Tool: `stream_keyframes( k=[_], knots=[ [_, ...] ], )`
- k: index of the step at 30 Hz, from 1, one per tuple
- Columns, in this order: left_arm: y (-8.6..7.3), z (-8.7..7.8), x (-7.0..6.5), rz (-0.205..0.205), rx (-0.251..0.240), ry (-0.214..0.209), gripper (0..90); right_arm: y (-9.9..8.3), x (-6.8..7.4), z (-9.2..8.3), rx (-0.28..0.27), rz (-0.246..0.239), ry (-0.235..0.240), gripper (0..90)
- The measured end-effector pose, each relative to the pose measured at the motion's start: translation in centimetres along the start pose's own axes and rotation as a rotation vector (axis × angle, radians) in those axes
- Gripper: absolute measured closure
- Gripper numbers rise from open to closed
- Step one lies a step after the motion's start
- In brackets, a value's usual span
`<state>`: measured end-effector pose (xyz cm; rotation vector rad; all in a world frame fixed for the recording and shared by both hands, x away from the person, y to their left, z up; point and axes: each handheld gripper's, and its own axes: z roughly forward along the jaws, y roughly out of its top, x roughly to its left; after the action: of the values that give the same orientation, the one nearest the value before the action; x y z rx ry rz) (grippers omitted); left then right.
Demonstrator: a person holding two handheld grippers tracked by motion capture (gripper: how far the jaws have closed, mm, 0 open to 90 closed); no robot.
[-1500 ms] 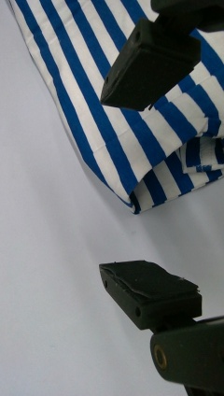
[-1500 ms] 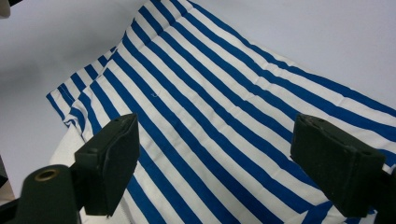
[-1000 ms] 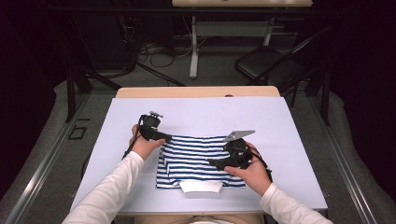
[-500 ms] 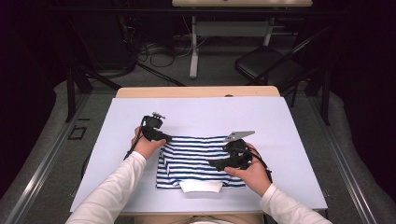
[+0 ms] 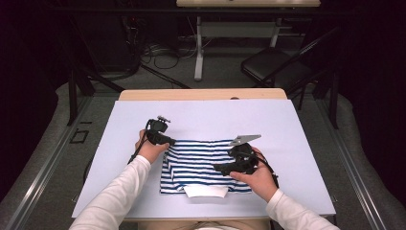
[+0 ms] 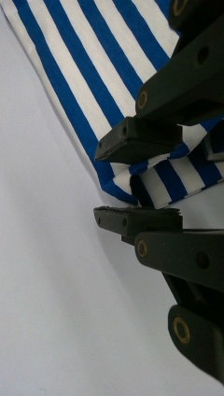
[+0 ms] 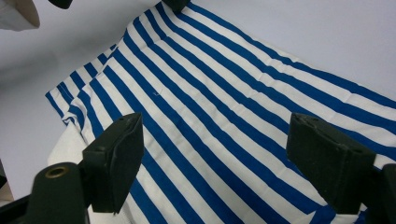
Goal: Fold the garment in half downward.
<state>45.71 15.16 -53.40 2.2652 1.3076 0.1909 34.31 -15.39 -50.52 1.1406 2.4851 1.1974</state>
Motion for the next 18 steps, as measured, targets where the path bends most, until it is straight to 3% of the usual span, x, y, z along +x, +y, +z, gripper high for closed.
stream_keyframes(
  k=[10, 18],
  knots=[
    [-0.4, -0.04, 0.19, -0.034, -0.036, -0.042, 81.7, 0.12, 0.35, 0.34, -0.008, 0.002, 0.011, 18.9],
    [-0.42, -0.33, -0.07, -0.071, -0.037, -0.038, 86.0, 0.29, 0.98, 0.88, -0.003, 0.0, 0.024, 18.9]
  ],
)
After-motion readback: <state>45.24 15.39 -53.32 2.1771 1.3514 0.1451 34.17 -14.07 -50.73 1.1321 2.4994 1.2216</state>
